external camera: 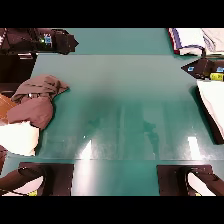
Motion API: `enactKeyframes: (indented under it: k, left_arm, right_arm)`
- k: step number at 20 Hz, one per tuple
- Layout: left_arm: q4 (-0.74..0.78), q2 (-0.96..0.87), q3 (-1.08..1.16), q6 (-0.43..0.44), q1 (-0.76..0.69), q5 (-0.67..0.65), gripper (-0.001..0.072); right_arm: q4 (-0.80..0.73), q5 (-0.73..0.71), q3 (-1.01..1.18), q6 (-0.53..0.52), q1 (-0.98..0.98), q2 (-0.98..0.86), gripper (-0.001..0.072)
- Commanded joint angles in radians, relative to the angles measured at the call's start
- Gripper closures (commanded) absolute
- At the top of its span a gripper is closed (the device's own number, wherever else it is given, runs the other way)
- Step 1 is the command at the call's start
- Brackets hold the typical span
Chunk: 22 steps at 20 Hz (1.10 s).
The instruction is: Fold the shirts.
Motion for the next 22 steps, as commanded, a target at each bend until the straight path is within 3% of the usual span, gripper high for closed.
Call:
enactKeyframes:
  k: [1,12,14,15,16,17,19,22]
  left_arm:
    - [0.000,0.001,0.000,0.000,0.000,0.000,0.0682]
    - [-0.004,0.001,0.000,-0.001,0.000,0.001,0.0682]
    - [0.016,0.000,0.000,0.003,0.001,0.058,0.0681]
    - [0.082,0.000,0.000,0.002,0.005,0.081,0.0587]
    - [0.171,-0.002,0.000,-0.016,0.010,0.084,0.0278]
    - [0.266,-0.009,-0.001,-0.071,0.026,0.068,0.0130]
    - [0.403,-0.035,-0.027,-0.116,0.102,0.003,0.0144]
    - [0.415,-0.088,-0.138,-0.116,0.255,-0.032,0.0144]
  right_arm:
    - [-0.001,-0.007,0.000,0.001,0.003,0.001,0.0696]
    - [-0.001,-0.007,-0.001,0.001,0.003,0.001,0.0695]
    - [-0.001,-0.007,-0.001,0.000,0.003,0.001,0.0696]
    - [-0.001,-0.006,-0.001,0.001,0.003,0.001,0.0695]
    - [-0.002,-0.008,-0.001,0.001,0.003,0.000,0.0696]
    - [-0.002,-0.008,-0.001,0.001,0.003,0.001,0.0695]
    - [-0.001,-0.007,-0.001,0.001,0.003,0.001,0.0695]
    - [-0.001,-0.008,-0.001,0.001,0.003,0.001,0.0695]
